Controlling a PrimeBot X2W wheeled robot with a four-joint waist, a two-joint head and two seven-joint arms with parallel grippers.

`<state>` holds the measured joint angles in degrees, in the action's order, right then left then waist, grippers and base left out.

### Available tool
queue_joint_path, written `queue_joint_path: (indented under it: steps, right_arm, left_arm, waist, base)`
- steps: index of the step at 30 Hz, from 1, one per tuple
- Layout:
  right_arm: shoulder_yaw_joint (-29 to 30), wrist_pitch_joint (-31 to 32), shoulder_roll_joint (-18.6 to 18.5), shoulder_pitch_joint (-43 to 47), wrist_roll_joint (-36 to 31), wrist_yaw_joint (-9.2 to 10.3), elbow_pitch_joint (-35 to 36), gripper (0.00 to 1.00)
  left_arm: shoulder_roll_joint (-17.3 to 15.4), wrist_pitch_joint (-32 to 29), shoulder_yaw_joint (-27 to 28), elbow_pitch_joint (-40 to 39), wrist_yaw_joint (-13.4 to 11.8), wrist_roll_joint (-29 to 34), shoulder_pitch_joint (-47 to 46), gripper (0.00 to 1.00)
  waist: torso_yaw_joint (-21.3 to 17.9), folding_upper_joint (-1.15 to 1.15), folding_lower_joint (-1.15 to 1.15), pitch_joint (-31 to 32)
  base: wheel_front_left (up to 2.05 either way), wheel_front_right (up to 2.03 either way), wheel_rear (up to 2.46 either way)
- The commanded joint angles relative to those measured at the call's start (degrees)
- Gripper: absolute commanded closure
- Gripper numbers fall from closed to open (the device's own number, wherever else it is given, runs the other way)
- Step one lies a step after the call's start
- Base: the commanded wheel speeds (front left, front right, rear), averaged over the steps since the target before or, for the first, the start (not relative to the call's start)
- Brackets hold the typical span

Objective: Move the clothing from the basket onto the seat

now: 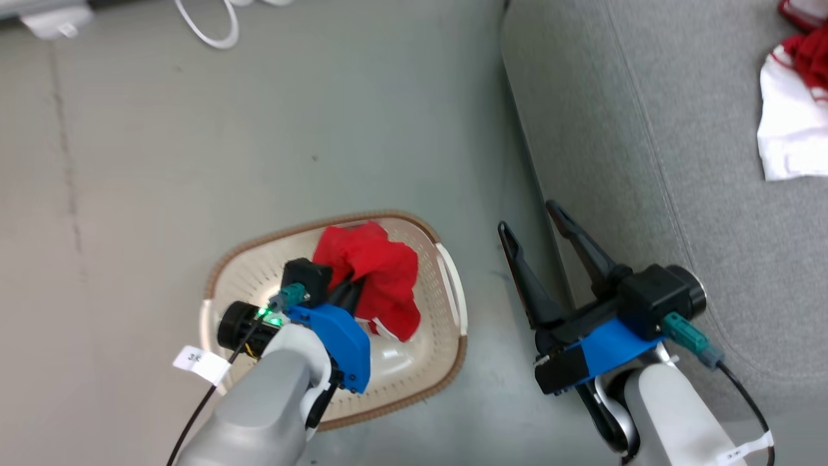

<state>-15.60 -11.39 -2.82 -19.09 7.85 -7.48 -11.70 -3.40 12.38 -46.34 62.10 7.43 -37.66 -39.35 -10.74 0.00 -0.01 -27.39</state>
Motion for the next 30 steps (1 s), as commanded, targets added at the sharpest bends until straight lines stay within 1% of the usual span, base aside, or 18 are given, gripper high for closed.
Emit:
queue_joint_path:
  steps: [1,7,11,22,30]
  right_arm:
    - [0.26,0.45,-0.12,1.27,-0.42,-0.03,-0.21,0.0]
    - [1.05,2.77,-0.12,4.47,-1.0,-0.03,-0.56,0.0]
    - [0.95,3.96,-0.12,6.05,-0.83,-0.03,-0.38,0.0]
    - [0.97,5.53,-0.12,9.8,-0.07,-0.03,0.43,0.0]
    - [0.73,6.06,-0.12,11.68,0.6,-0.03,0.75,0.0]
  left_arm:
    - [0.09,0.56,-0.67,-0.82,0.03,-0.63,0.68,1.0]
    - [0.3,1.49,-5.47,-4.62,0.03,-2.66,1.21,1.0]
    - [0.37,2.05,-7.18,-6.59,0.04,-4.36,-0.12,1.0]
    - [0.41,2.79,-9.0,-9.91,0.04,-6.72,-4.14,1.0]
    - [0.37,2.86,-8.29,-12.5,0.04,-6.88,-7.18,1.0]
  waist:
    - [3.86,0.0,0.01,5.69]
    - [6.67,0.0,0.01,11.71]
    - [7.74,0.0,0.01,14.8]
    - [8.46,0.0,0.01,21.19]
    - [8.08,0.0,0.01,24.08]
  base:
    - [0.0,0.0,0.0]
    - [0.0,0.0,0.0]
    - [0.0,0.0,0.0]
    - [0.0,0.0,0.0]
    - [0.0,0.0,0.0]
